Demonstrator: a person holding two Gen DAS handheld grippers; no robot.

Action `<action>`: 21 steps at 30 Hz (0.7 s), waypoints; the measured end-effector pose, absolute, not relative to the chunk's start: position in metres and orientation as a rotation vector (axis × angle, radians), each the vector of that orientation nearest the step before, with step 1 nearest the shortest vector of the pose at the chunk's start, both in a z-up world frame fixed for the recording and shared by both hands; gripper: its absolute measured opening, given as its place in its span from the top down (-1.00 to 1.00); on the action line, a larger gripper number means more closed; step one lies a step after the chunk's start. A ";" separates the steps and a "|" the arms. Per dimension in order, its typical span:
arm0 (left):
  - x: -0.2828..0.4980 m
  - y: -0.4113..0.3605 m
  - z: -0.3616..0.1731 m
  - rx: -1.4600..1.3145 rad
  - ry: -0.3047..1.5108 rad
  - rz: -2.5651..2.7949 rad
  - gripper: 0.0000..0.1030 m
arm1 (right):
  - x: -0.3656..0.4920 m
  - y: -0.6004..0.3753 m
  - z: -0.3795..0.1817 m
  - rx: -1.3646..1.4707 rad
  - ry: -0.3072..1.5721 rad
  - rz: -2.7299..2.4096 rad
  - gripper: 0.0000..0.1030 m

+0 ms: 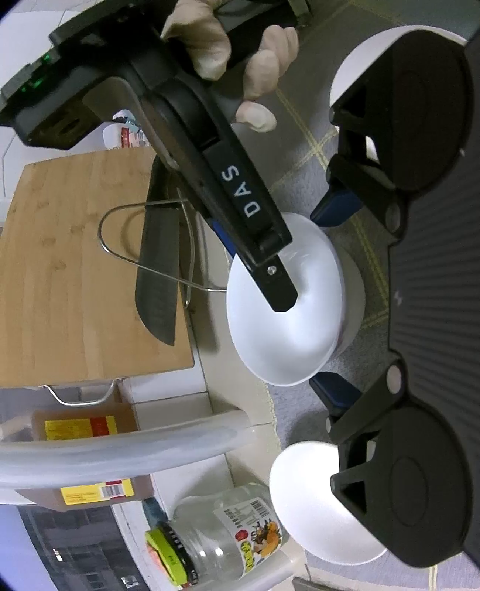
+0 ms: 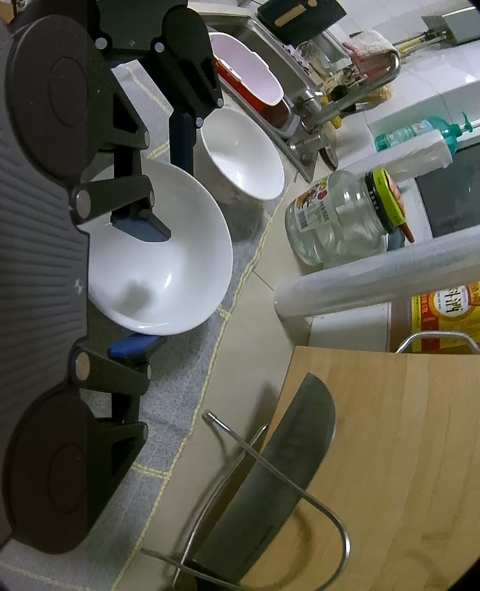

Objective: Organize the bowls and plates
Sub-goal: 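Bring the held bowl over another white bowl with the right gripper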

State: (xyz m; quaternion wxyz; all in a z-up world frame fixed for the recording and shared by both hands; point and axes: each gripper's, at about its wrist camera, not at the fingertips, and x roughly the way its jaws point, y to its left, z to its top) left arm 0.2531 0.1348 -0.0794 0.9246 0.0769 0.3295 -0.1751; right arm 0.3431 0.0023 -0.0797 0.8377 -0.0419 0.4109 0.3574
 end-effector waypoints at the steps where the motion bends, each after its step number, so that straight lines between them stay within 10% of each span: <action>1: 0.252 0.135 -0.079 0.163 0.676 -0.358 -0.66 | 0.342 0.002 -0.078 -0.089 0.866 0.760 -0.13; 21: 0.223 0.123 -0.053 0.191 0.651 -0.345 -0.66 | 0.305 -0.014 -0.048 -0.087 0.799 0.791 -0.15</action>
